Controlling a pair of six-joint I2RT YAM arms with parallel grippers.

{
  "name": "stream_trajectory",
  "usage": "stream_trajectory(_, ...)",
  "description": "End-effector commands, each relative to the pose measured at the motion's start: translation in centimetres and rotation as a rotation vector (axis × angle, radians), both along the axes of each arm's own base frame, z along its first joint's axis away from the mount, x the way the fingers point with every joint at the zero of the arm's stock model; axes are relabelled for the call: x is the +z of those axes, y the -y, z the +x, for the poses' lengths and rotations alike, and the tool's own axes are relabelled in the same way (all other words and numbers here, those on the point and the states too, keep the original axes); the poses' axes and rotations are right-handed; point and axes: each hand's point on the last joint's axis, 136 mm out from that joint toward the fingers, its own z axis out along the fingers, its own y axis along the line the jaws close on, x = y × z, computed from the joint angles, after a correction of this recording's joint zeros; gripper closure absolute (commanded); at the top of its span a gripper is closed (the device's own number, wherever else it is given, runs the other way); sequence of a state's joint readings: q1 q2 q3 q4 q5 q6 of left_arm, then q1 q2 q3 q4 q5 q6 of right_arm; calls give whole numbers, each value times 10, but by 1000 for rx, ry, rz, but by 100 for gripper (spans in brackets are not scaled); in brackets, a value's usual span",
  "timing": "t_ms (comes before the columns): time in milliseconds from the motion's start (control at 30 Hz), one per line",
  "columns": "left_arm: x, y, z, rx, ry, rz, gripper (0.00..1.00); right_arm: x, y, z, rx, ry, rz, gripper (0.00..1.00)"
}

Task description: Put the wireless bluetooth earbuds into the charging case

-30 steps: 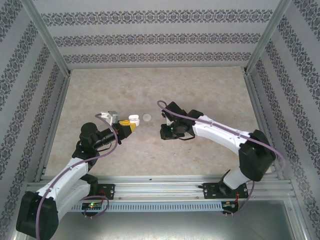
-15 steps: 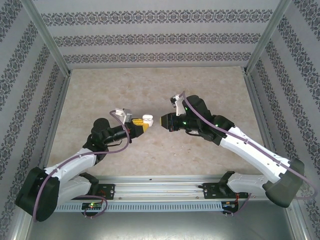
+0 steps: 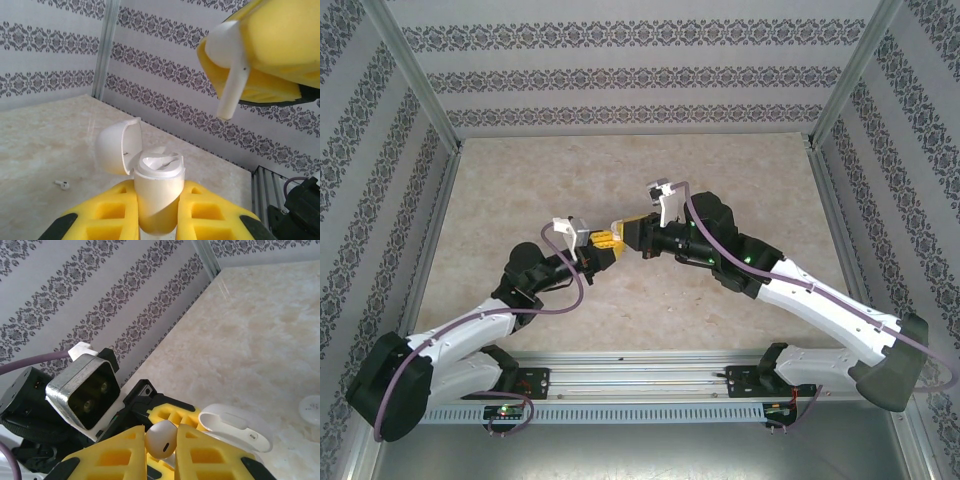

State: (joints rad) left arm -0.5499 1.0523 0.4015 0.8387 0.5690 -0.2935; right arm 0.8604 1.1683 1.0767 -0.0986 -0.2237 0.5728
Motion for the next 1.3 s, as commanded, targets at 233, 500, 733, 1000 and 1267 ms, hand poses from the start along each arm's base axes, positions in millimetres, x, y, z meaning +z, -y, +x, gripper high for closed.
stream_trajectory(233, 33, -3, -10, -4, 104, -77, 100, 2, 4, 4, -59, 36, 28, 84)
stream_trajectory(500, 36, -1, -9, -4, 115, -84, 100, 3, 2, 6, -101, 31, 90, 85)
stream_trajectory(733, 39, 1, -8, -6, 121, -87, 100, -2, 6, 7, -131, 10, 84, 85)
stream_trajectory(1000, 39, 2, -8, -6, 125, -84, 100, -12, 12, 7, -160, -31, 85, 85)
stream_trajectory(1267, 35, 3, -7, -9, 122, -76, 100, -22, 11, 4, -166, -95, 102, 85)
